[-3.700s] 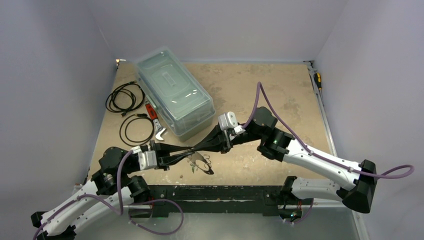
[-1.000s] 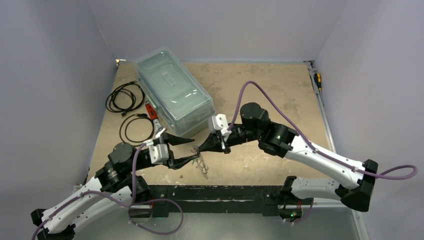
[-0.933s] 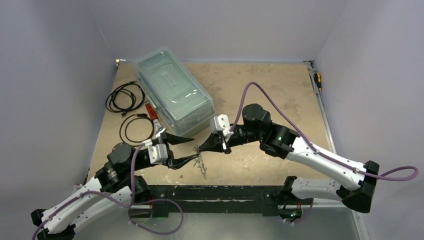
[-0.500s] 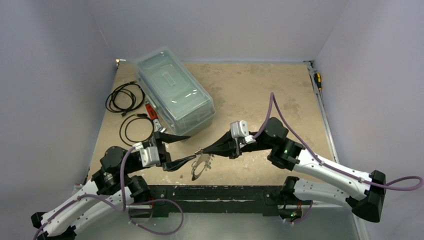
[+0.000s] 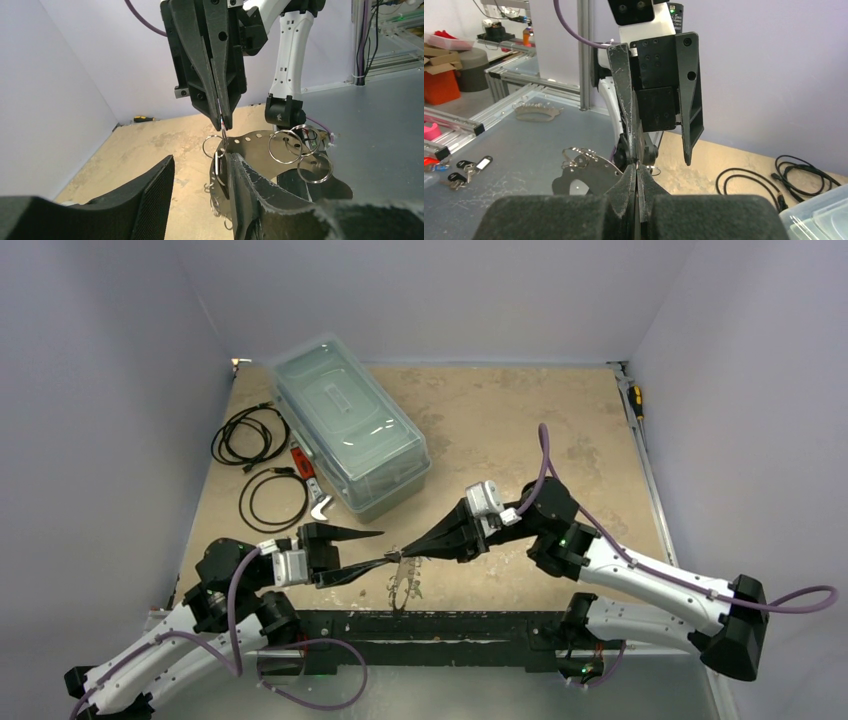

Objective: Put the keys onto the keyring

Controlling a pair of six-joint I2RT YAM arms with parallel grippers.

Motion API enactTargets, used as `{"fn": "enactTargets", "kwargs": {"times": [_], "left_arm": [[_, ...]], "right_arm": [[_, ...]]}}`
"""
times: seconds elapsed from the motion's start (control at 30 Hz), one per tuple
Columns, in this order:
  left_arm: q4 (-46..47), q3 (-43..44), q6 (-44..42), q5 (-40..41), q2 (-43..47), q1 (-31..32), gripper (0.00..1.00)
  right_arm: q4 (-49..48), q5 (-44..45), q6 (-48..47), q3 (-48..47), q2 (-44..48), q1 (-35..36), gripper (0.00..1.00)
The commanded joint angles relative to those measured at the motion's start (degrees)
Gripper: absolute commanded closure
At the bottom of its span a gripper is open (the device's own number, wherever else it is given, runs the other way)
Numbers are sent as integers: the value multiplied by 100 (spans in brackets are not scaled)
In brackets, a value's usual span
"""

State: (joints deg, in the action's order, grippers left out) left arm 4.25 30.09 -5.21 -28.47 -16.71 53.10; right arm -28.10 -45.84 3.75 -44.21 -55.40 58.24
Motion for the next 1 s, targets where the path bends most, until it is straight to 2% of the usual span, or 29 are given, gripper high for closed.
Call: {"fn": "enactTargets", "kwargs": {"times": [0.0, 0.53, 0.8, 0.97], "left_arm": [[257, -3, -33, -215, -102, -10, 58], [345, -2, 143, -760, -367, -10, 60], [353, 2, 143, -750, -470, -10, 70], [354, 4, 152, -737, -475, -10, 81]], "right_arm": [[-493, -209, 157, -300, -102, 20, 100], [-504, -361, 232, -427, -175, 21, 100], [-660, -434, 412, -469, -271, 21, 100], [-811, -353, 478, -388, -216, 17, 100]]}}
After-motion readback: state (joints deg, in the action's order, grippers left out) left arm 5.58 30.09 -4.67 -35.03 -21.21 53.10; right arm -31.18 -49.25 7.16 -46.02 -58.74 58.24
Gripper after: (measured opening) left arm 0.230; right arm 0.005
